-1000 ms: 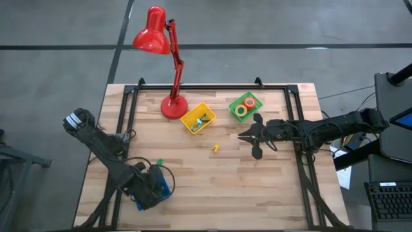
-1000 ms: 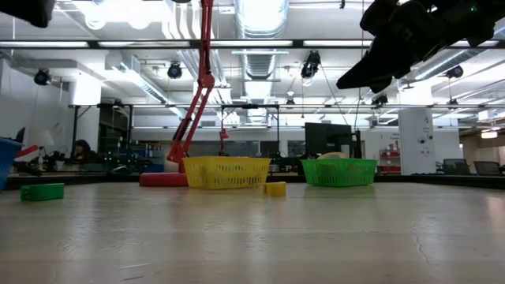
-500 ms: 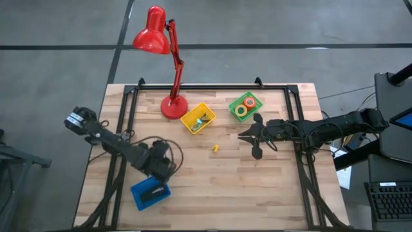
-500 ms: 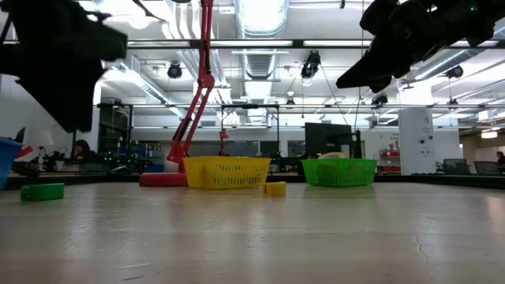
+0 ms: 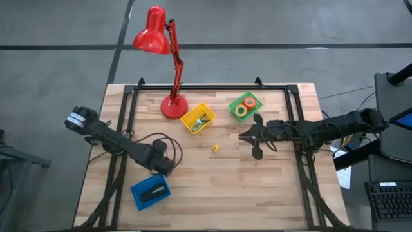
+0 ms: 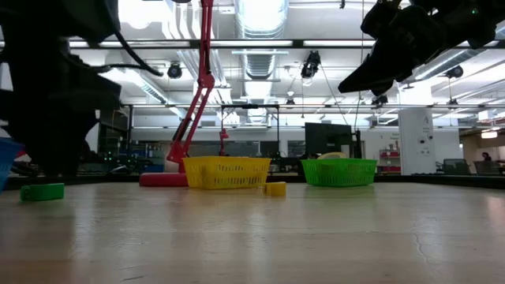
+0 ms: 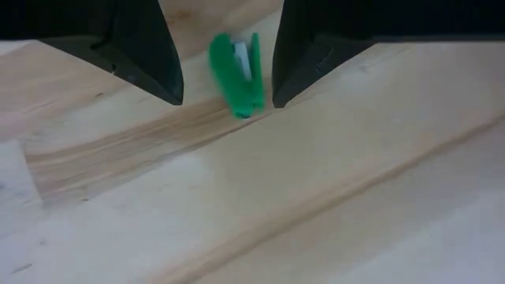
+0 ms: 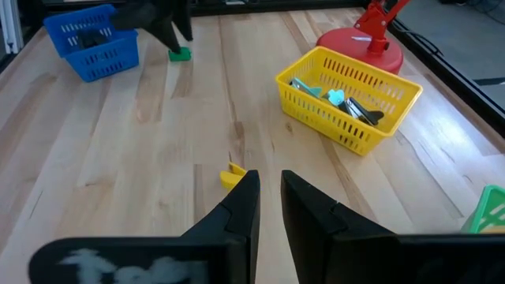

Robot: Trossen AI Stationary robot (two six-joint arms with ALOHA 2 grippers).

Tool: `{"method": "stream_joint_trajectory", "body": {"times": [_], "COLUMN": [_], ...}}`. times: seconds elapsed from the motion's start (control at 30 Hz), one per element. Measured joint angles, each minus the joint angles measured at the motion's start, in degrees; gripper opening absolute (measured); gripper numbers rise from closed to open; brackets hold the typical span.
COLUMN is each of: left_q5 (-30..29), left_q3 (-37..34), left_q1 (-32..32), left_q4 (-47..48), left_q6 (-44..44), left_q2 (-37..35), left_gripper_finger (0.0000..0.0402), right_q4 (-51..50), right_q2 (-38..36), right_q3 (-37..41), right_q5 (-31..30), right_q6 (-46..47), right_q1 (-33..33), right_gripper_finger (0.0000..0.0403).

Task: Pick and place Stapler, Stapler remover, tape
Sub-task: Put the small green stapler into the blue bin

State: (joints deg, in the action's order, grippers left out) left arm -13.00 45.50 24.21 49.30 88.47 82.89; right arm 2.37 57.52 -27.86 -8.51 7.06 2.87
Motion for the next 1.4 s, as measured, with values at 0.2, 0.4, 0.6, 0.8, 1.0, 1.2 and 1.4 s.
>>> {"method": "stream_joint_trajectory", "body": {"times": [0.2,0.4,0.6,0.8,1.0,1.2,1.4], "left_q5": [1.67,3.21,3.19,3.07,2.46,2.00,2.30], "left_q3": [-3.25,-4.52,-4.51,-4.53,-4.53,-4.05,-0.57], "left_q1": [0.02,0.02,0.02,0.02,0.02,0.03,0.02], "left_q4": [-2.81,-3.89,-5.71,-5.66,-5.72,-5.79,-5.34], "left_q6": [0.16,-1.01,-2.98,-3.37,-4.51,-6.52,-13.05], "left_q2": [0.00,0.00,0.00,0.00,0.00,0.00,-0.92], "left_gripper_finger": [0.0195,0.0194,0.0165,0.0113,0.0079,0.0079,0.0079], "right_q4": [0.04,0.09,0.09,0.09,0.09,0.09,0.09], "right_q2": [0.00,0.00,0.00,0.00,0.00,0.00,0.00], "right_q3": [0.00,0.00,0.00,0.00,0.00,0.00,0.00], "right_q5": [0.00,0.00,0.00,0.00,0.00,-0.01,-0.02], "right_q6": [-0.01,-0.01,-0.03,-0.03,-0.02,-0.21,-0.21], "right_q1": [0.00,0.00,0.00,0.00,0.00,-0.01,0.00], "right_gripper_finger": [0.0050,0.0050,0.0050,0.0050,0.0050,0.0050,0.0050]}}
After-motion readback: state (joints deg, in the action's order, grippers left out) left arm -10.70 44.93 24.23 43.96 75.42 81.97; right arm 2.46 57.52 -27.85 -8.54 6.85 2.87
